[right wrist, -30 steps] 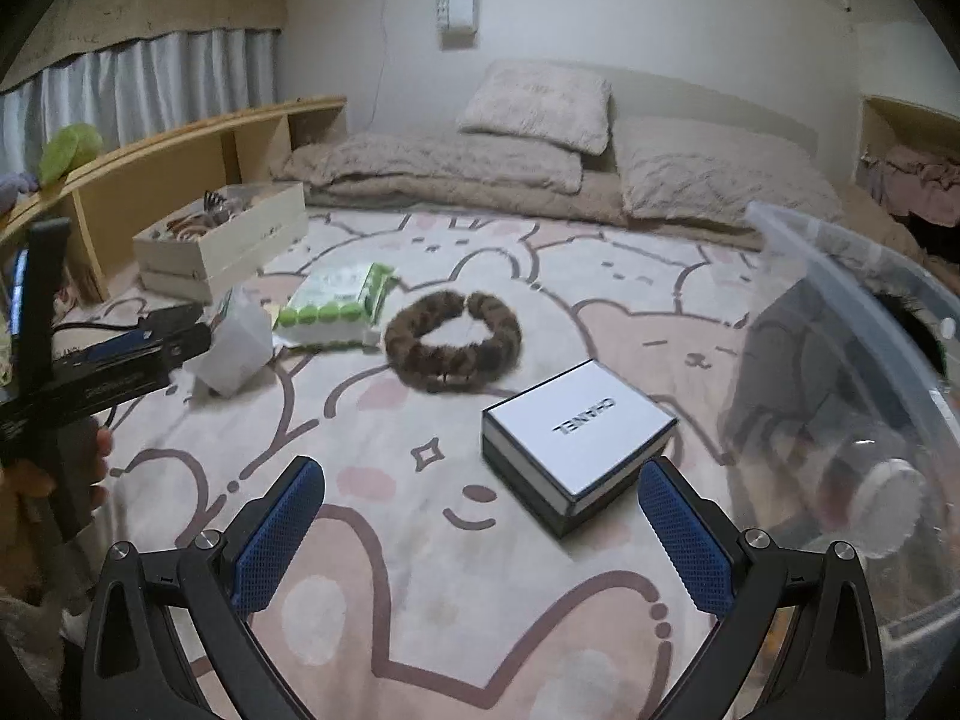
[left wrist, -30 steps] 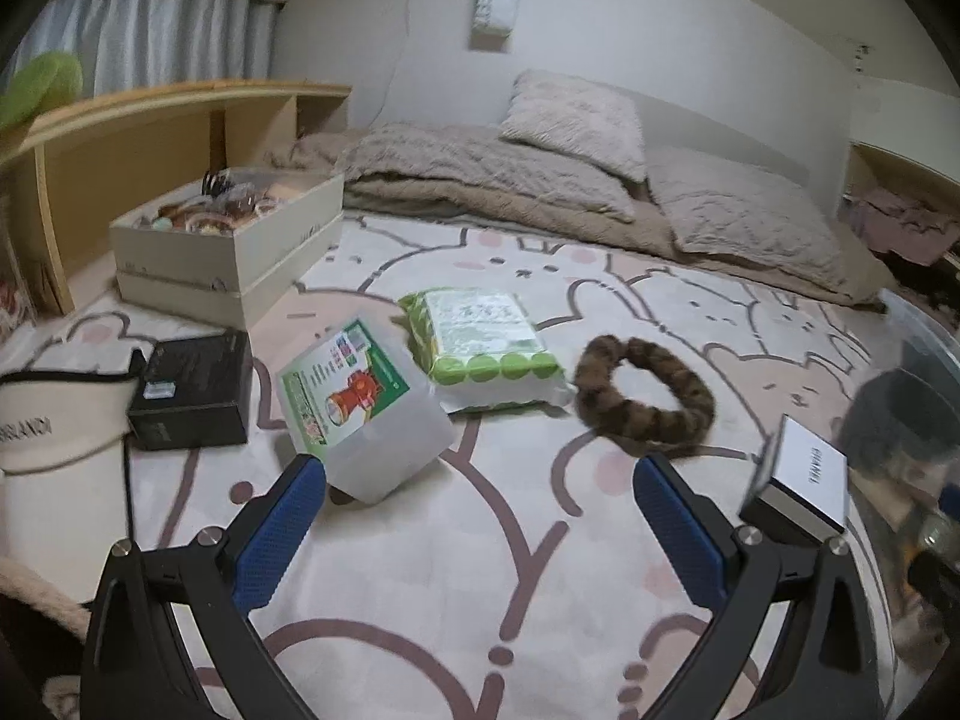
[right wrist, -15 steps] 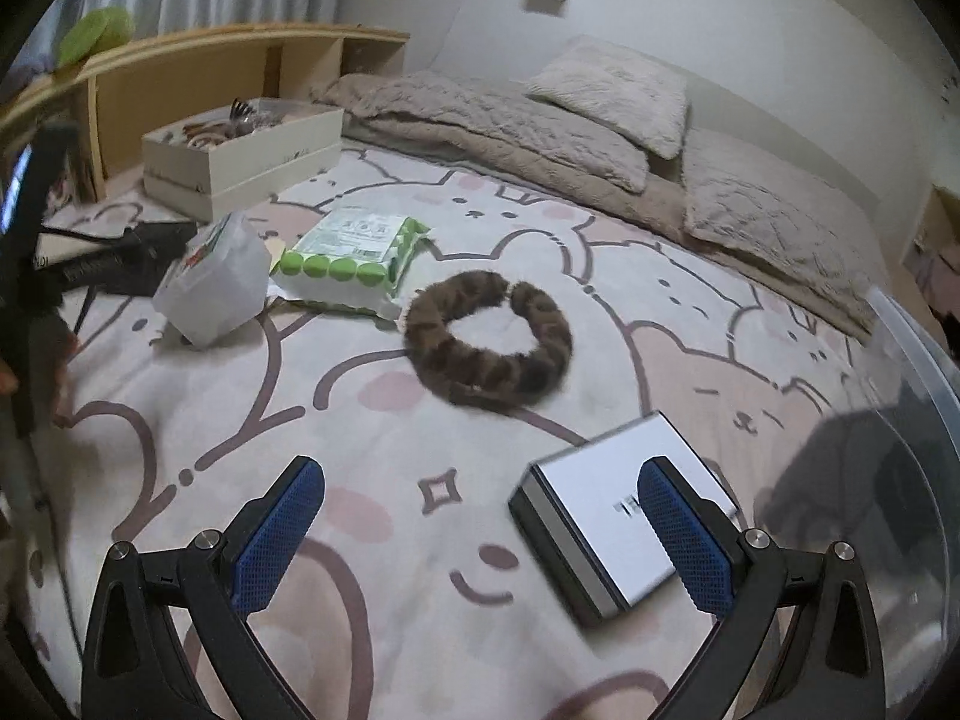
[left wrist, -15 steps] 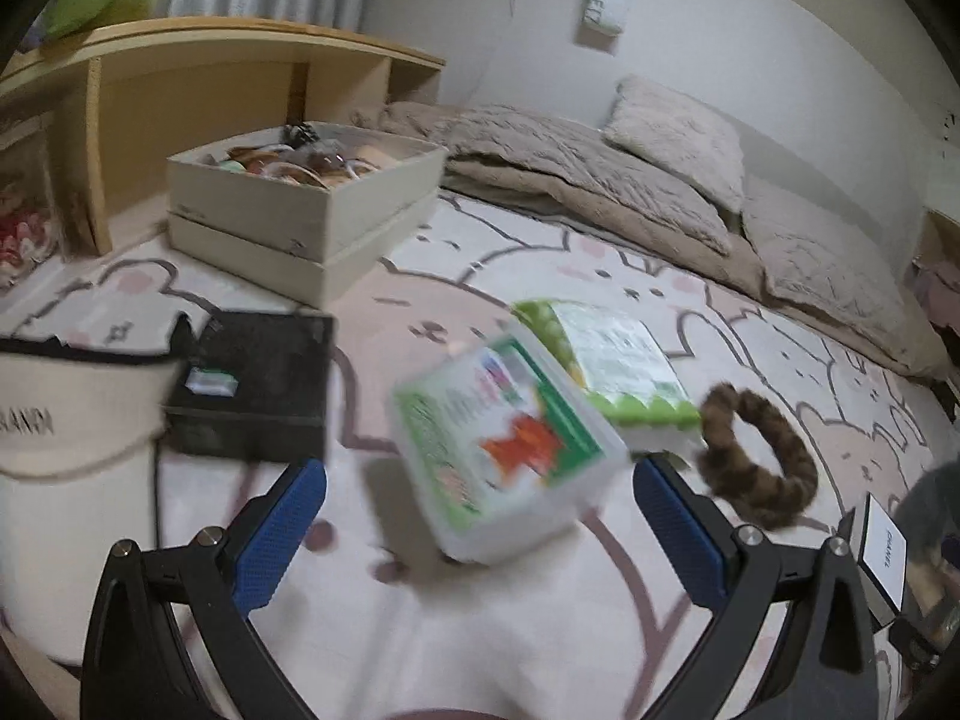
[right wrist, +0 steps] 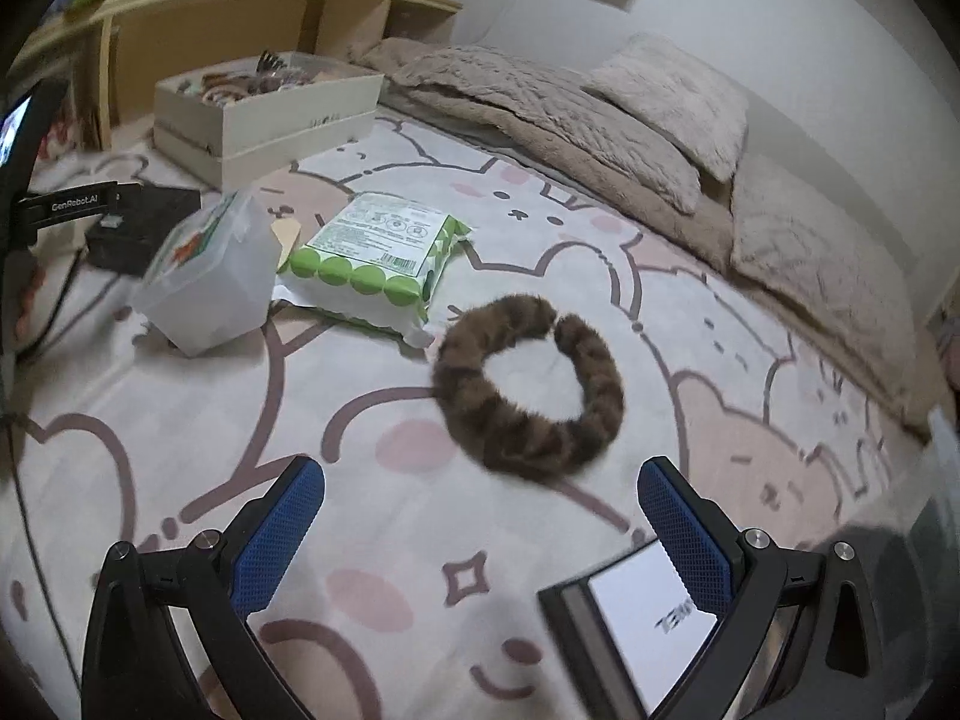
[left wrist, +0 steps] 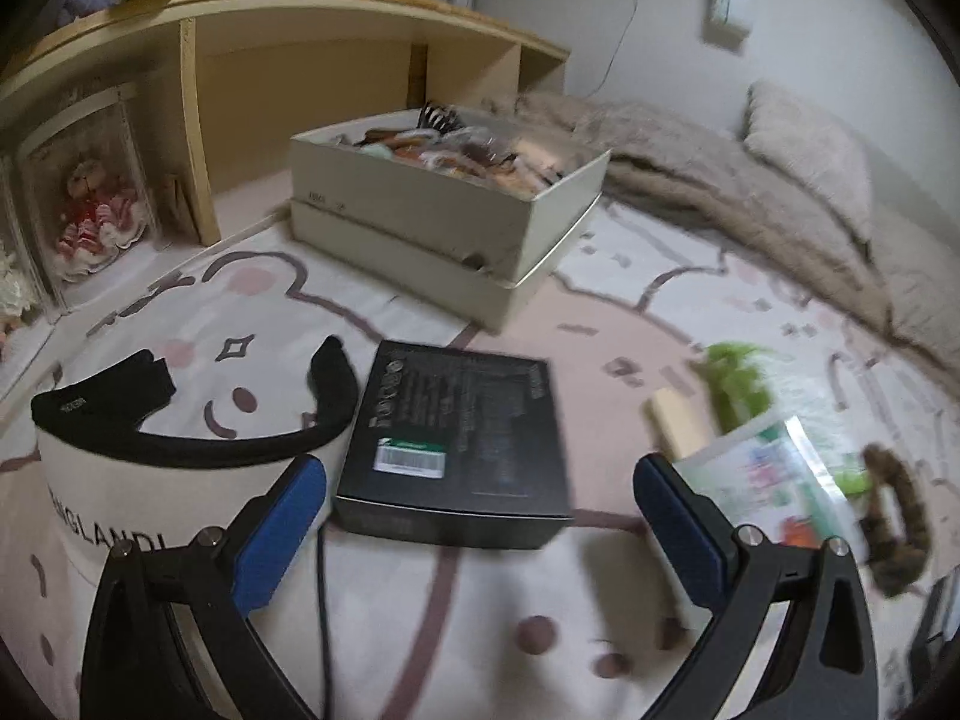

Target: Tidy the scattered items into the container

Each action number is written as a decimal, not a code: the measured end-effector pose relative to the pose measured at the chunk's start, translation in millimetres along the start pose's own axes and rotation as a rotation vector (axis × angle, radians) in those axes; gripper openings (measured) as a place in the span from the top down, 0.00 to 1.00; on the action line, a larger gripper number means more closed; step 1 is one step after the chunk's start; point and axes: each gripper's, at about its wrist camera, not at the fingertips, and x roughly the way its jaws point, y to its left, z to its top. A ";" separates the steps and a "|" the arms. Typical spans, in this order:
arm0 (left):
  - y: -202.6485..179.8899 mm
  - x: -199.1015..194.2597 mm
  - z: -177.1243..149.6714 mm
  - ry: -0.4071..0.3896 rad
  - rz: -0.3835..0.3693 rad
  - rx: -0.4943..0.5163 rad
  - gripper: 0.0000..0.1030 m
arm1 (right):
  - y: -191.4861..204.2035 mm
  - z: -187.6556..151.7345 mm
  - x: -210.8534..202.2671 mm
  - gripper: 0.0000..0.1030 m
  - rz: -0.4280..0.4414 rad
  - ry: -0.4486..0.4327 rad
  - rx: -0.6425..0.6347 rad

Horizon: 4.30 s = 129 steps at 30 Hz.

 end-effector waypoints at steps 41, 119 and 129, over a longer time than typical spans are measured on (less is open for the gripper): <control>-8.0 39.9 -12.2 0.053 0.075 0.060 0.01 | 23.8 17.5 108.4 0.39 -0.065 0.174 -0.297; -60.6 -163.9 -116.7 -0.047 -0.496 0.125 0.01 | 112.4 -138.9 -107.8 0.17 0.121 0.047 -0.296; -64.8 -160.5 -118.3 -0.030 -0.513 0.131 0.01 | 129.8 -145.0 -86.2 0.73 0.088 0.094 -0.375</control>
